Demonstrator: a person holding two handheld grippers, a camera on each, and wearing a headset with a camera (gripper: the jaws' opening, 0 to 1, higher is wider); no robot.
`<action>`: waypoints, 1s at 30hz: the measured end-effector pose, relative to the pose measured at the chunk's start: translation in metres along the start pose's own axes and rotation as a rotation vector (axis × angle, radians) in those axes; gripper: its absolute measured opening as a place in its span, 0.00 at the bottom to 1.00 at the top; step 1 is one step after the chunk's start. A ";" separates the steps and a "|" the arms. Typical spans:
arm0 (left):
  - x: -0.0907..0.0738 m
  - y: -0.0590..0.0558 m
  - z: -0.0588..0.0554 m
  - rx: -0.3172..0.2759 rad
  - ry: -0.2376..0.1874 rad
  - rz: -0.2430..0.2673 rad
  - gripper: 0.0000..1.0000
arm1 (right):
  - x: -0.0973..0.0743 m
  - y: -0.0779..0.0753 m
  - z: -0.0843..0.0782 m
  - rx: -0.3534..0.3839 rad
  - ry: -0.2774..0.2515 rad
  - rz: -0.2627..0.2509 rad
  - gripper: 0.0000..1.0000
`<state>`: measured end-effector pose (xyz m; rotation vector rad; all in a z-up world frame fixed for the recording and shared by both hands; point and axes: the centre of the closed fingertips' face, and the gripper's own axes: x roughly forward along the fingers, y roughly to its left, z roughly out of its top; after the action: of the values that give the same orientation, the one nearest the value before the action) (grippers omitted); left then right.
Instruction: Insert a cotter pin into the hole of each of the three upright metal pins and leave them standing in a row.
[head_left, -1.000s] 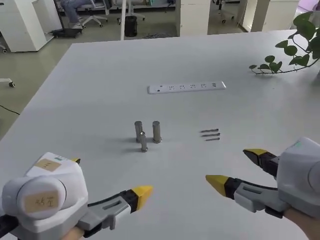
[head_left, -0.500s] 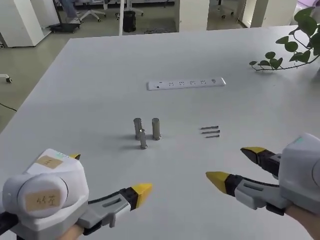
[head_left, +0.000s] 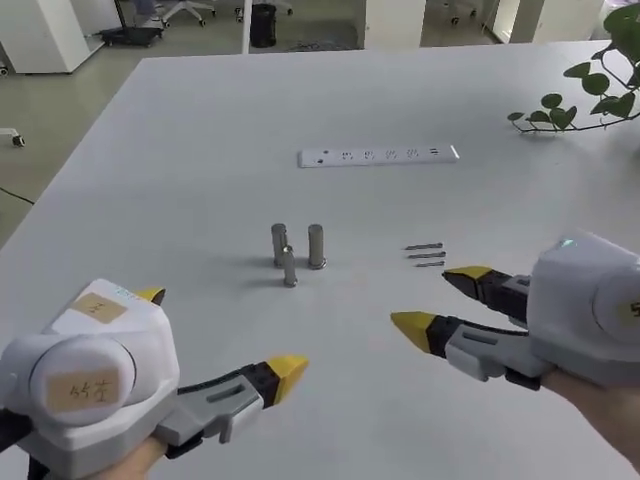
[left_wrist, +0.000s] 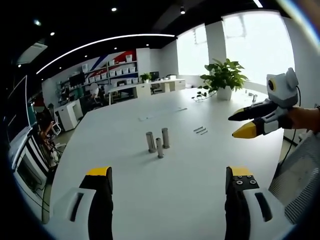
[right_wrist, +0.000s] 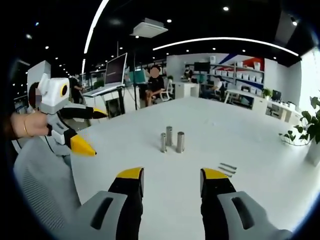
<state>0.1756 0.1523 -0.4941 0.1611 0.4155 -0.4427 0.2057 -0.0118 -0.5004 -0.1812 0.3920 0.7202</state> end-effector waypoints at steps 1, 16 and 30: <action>0.000 0.000 -0.001 -0.003 0.001 -0.001 0.94 | 0.005 0.001 0.001 -0.003 0.001 0.010 0.41; 0.008 0.004 -0.005 0.034 0.000 -0.003 0.92 | 0.068 0.007 0.010 -0.038 -0.036 0.100 0.30; 0.019 0.002 -0.015 0.008 0.020 -0.039 0.89 | 0.130 0.020 0.004 -0.021 -0.032 0.165 0.25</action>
<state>0.1870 0.1502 -0.5159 0.1652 0.4372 -0.4813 0.2823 0.0829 -0.5502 -0.1579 0.3719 0.8885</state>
